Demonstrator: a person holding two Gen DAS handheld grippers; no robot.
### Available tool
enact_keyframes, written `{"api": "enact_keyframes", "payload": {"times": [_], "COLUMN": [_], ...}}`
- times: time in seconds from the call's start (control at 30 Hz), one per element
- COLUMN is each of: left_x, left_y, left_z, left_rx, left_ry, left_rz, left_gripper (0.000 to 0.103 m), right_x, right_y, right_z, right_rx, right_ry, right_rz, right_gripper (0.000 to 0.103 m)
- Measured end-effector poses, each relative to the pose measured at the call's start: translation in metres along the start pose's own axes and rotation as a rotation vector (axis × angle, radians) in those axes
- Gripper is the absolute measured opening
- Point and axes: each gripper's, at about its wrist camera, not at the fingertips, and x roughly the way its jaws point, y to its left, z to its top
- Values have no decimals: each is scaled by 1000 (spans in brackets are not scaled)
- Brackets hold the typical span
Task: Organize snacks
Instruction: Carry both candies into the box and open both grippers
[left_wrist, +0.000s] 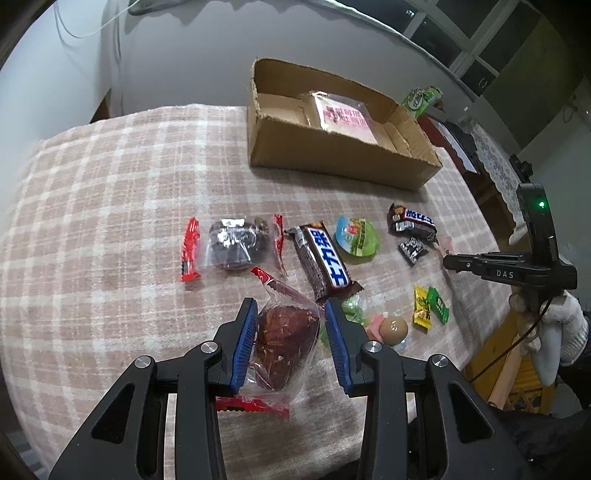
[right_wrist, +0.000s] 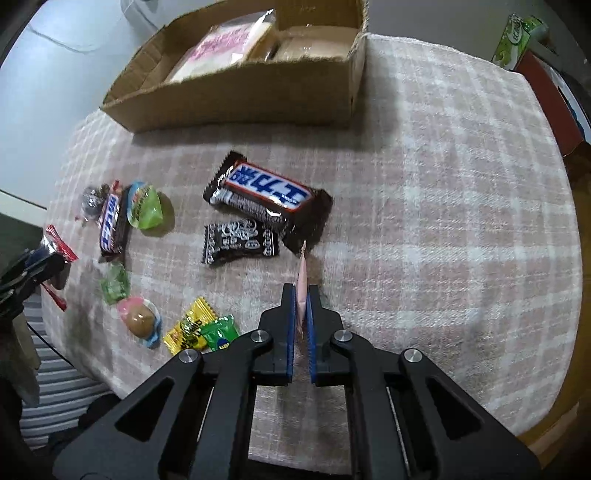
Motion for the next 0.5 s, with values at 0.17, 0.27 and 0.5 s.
{"api": "enact_keyframes", "payload": {"times": [0.17,0.27,0.5], "left_x": [-8,-11,-13], "left_y": [-4,-9,-18], "left_z": [14,28,67], "left_rx": [1,14,41], "left_ry": [-32,-58,-115], "left_rz": [-17,-27,-39], "left_gripper": [36,36,36], "right_x": [-25,-41,-59], "right_y": [0,0,9], "right_z": [13,22,46], "right_rx": [23,24,4], "right_ry": [-53,-92,-168], "right_rz": [29,39,46], "right_gripper": [5,5,5]}}
